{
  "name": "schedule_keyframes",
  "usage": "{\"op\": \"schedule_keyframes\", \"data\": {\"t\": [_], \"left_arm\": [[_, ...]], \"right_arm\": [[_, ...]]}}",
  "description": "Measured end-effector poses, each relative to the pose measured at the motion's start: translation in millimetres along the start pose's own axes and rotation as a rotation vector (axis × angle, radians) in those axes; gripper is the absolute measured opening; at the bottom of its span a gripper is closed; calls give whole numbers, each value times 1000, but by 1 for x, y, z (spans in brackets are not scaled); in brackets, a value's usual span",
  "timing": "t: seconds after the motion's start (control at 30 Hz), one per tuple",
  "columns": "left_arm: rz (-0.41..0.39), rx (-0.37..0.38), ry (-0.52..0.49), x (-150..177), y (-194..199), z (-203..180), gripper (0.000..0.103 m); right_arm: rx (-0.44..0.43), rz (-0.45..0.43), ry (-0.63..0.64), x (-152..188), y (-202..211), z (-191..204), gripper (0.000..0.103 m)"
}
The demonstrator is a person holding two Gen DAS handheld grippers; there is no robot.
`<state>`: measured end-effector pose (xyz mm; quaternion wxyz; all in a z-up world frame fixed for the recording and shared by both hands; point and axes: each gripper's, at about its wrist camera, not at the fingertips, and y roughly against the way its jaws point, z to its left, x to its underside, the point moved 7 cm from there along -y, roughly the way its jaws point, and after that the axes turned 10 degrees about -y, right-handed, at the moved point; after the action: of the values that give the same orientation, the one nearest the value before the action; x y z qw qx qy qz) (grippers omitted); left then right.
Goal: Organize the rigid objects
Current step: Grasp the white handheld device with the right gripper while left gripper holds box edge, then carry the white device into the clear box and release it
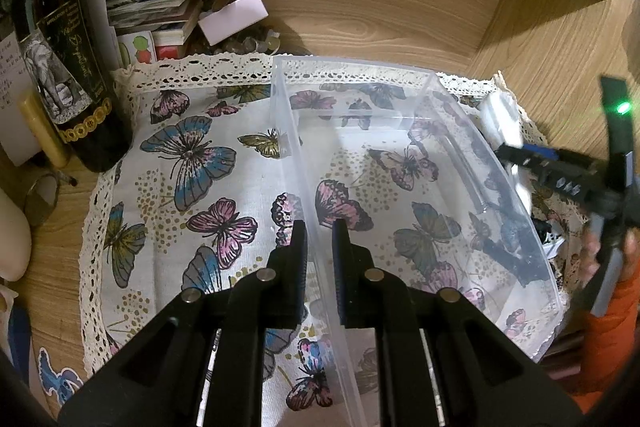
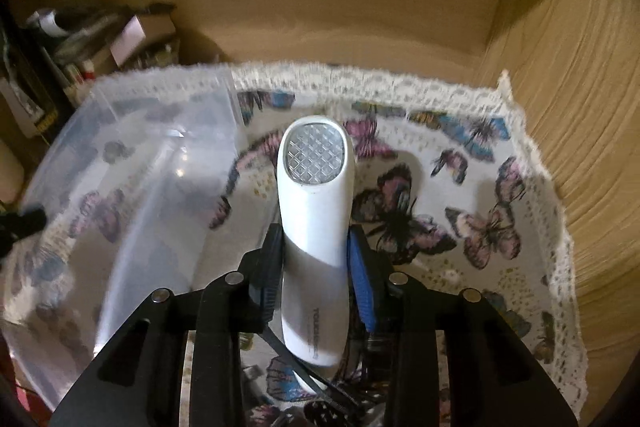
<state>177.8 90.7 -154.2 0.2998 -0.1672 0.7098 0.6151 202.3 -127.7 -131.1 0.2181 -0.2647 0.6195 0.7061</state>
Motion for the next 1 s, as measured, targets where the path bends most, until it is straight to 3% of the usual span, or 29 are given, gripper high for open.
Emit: {"op": "schedule_keyframes", "data": {"t": [0.23, 0.43, 0.6, 1.0], "left_arm": [[-3, 1, -5, -1, 0, 1, 12], [-8, 2, -8, -1, 1, 1, 12], [-14, -2, -9, -1, 2, 0, 12], [-20, -2, -12, -1, 3, -2, 12]], "right_arm": [[-30, -132, 16, -22, 42, 19, 29], [-94, -176, 58, -30, 60, 50, 29], [-145, -155, 123, -23, 58, 83, 29], [-183, 13, 219, 0, 15, 133, 29]]}}
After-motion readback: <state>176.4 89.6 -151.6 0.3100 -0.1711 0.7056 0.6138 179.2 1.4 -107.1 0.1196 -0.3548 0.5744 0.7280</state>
